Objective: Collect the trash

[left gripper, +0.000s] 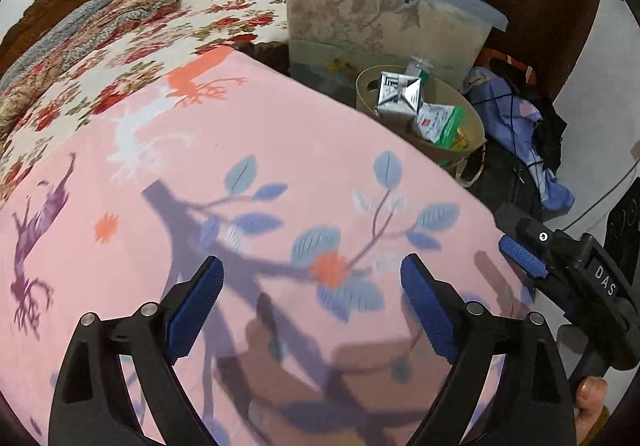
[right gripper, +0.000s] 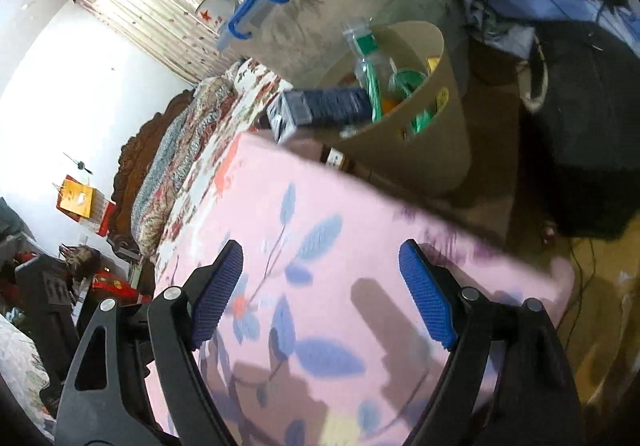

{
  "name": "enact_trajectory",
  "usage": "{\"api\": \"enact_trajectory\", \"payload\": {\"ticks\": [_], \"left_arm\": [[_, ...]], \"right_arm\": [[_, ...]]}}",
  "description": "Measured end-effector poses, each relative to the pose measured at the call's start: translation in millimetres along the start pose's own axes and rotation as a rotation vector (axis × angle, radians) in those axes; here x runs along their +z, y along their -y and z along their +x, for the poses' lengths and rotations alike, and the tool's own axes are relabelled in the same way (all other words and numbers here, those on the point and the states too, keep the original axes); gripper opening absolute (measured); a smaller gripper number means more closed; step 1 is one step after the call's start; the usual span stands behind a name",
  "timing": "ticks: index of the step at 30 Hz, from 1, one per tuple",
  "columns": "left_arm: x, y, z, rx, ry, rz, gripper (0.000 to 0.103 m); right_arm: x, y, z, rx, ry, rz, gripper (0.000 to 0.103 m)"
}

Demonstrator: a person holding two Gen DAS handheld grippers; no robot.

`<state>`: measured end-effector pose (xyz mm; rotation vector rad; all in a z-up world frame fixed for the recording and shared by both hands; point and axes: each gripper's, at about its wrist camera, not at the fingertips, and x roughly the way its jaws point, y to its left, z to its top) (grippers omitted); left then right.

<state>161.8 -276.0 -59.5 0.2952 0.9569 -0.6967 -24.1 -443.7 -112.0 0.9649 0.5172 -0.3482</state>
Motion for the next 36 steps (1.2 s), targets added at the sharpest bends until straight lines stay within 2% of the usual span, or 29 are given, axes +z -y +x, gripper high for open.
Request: {"api": "enact_trajectory", "payload": {"ticks": [8, 13, 18, 27, 31, 36], "left_arm": [[-29.9, -8.5, -37.5, 0.015, 0.058, -0.027, 0.094], [-40.5, -12.4, -58.9, 0.045, 0.088, -0.025, 0.094], [-46.8, -14.8, -75.5, 0.070, 0.117, -0.025, 0.094], [-55.3, -18.4, -99.8, 0.106, 0.161, -0.029, 0.094], [-57.0, -17.5, -114.0, 0.147, 0.205, -0.025, 0.094], [-57.7, -17.4, -127.9, 0.176, 0.240, -0.018, 0.094]], "right_arm": [[-22.2, -24.5, -30.6, -0.023, 0.037, -0.042, 0.082], [-32.9, -40.8, -45.3, -0.022, 0.043, -0.066, 0.086], [-42.8, -55.5, -58.3, -0.020, 0.052, -0.093, 0.091], [-51.7, -75.1, -75.2, -0.011, 0.068, -0.127, 0.092], [-56.2, -84.8, -84.5, -0.023, 0.104, -0.150, 0.098], [-59.4, -91.6, -92.7, -0.020, 0.135, -0.168, 0.099]]}}
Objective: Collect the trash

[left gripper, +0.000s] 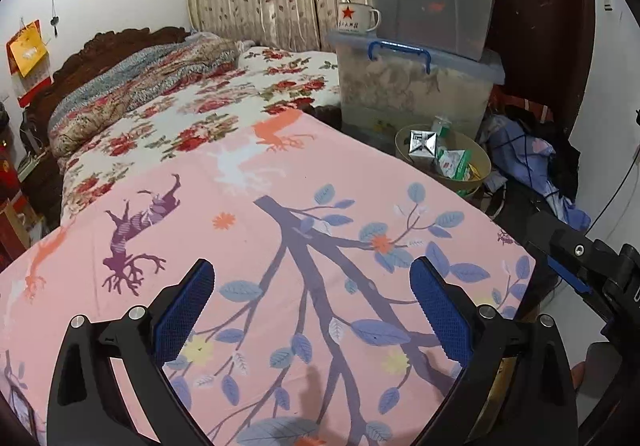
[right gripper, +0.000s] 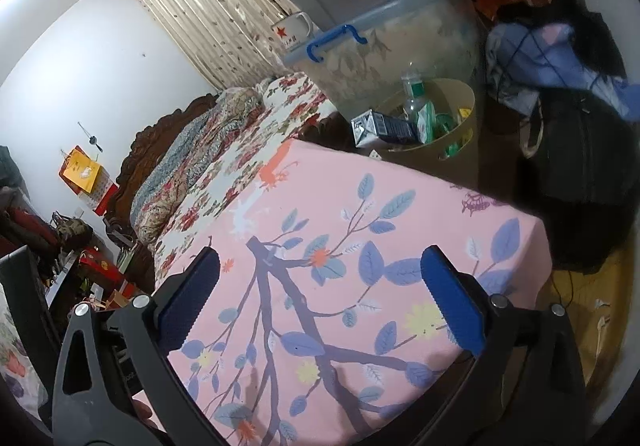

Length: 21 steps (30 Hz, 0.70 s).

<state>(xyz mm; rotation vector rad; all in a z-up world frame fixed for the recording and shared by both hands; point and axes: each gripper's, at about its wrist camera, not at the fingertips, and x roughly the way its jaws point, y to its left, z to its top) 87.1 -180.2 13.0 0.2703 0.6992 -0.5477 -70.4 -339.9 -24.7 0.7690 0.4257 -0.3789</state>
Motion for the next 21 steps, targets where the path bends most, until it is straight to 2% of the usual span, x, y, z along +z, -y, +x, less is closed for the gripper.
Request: {"api": "enact_trajectory", "payload": {"ticks": [9, 14, 21], "left_arm": [[3.8, -0.7, -15.5, 0.066, 0.037, 0.007, 0.094], [3.5, -3.6, -22.6, 0.063, 0.058, -0.009, 0.094], [3.7, -5.8, -28.3, 0.100, 0.065, -0.019, 0.094]], "right_arm": [[0.2, -4.8, -6.7, 0.000, 0.021, 0.001, 0.099], [-1.3, -8.4, -9.6, -0.004, 0.029, -0.010, 0.099], [-1.3, -10.7, -14.2, 0.004, 0.038, -0.013, 0.099]]}}
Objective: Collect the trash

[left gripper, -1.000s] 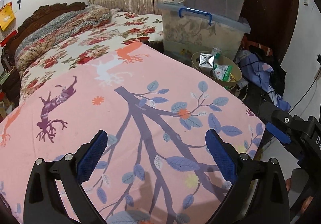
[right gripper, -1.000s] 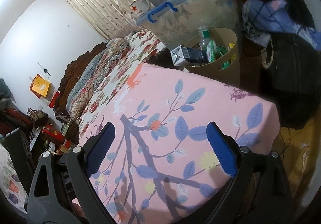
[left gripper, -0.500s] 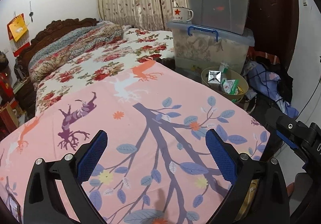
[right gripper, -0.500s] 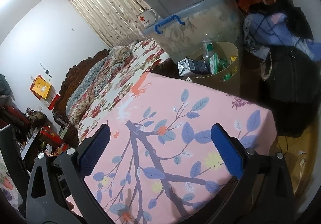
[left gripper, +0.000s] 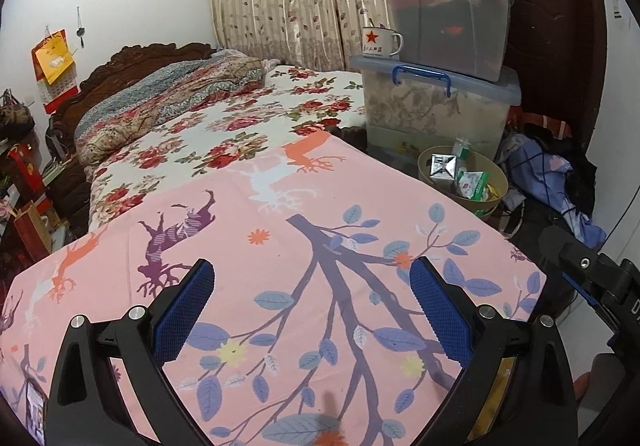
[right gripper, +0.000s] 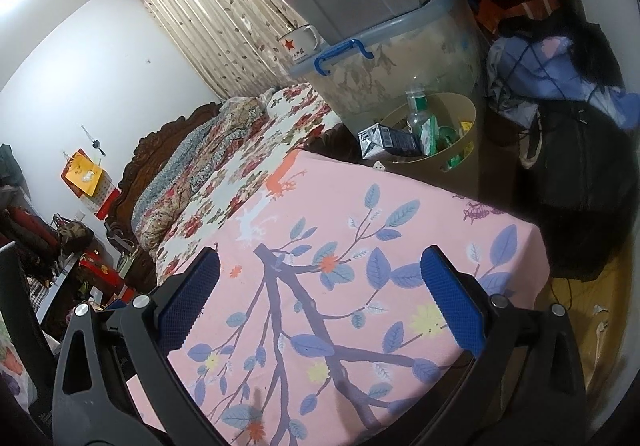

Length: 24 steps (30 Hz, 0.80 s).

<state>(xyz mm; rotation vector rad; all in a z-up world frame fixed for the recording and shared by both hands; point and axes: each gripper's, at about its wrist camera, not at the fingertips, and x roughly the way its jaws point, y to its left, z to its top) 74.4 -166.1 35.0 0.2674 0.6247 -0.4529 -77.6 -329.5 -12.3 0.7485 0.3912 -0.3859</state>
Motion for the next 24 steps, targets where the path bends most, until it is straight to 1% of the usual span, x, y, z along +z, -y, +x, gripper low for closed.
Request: {"api": "enact_trajectory", "payload": {"ticks": [11, 15, 21, 24], "left_arm": [[-0.7, 0.0, -5.1, 0.017, 0.008, 0.004, 0.094], [-1.1, 0.2, -8.7, 0.021, 0.018, 0.006, 0.094], [-1.6, -1.4, -15.6, 0.026, 0.040, 0.002, 0.094], [-1.8, -2.3, -20.7, 0.035, 0.065, -0.001, 0.094]], "right_arm": [[-1.3, -4.8, -4.3, 0.011, 0.008, -0.013, 0.099], [-2.8, -3.4, -1.8, 0.011, -0.002, -0.007, 0.099], [-3.8, -3.3, -2.0, 0.016, -0.007, -0.003, 0.099], [-4.7, -4.6, -2.8, 0.018, 0.000, -0.009, 0.099]]}}
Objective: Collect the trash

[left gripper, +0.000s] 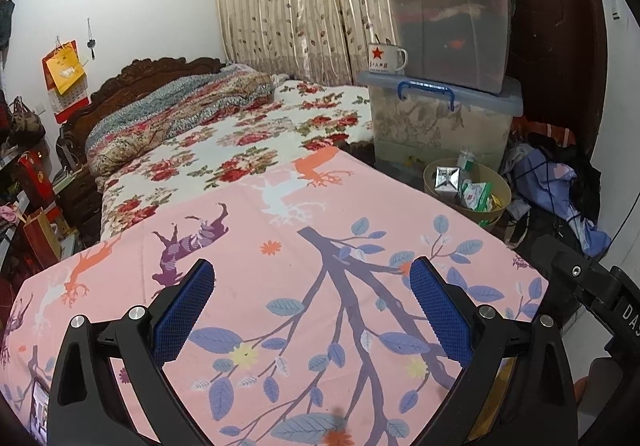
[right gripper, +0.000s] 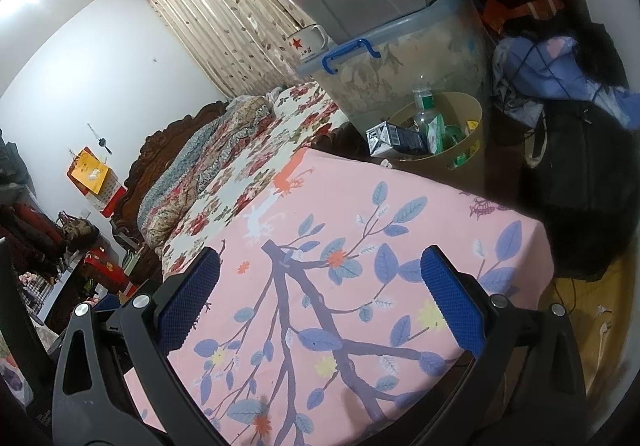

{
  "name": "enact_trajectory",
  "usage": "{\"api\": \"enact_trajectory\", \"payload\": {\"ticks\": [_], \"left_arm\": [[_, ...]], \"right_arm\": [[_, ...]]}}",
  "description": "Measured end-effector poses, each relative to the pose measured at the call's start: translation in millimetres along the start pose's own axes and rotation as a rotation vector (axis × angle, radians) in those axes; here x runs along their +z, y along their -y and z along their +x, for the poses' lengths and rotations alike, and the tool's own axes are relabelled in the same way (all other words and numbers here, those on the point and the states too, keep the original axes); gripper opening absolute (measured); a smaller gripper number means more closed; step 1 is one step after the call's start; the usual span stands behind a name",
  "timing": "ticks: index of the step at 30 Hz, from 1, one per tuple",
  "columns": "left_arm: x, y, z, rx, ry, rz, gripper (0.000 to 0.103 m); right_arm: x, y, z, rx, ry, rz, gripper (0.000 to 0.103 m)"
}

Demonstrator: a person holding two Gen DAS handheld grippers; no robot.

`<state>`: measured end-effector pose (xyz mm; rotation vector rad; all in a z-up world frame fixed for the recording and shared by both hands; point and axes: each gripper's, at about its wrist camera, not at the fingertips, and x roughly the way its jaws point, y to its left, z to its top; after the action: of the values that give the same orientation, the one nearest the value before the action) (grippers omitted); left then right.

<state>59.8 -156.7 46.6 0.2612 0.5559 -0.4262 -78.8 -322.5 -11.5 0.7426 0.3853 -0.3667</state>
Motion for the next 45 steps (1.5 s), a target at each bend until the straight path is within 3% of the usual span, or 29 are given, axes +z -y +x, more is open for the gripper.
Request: {"api": "enact_trajectory", "payload": {"ticks": [6, 45], "left_arm": [[-0.2, -0.2, -5.5, 0.018, 0.023, 0.000, 0.094], [-8.1, -0.4, -4.1, 0.055, -0.034, 0.011, 0.094]], "right_arm": [[-2.1, -1.0, -0.5, 0.001, -0.004, 0.004, 0.099], [-3.1, -0.8, 1.1, 0.012, -0.033, 0.011, 0.099]]}}
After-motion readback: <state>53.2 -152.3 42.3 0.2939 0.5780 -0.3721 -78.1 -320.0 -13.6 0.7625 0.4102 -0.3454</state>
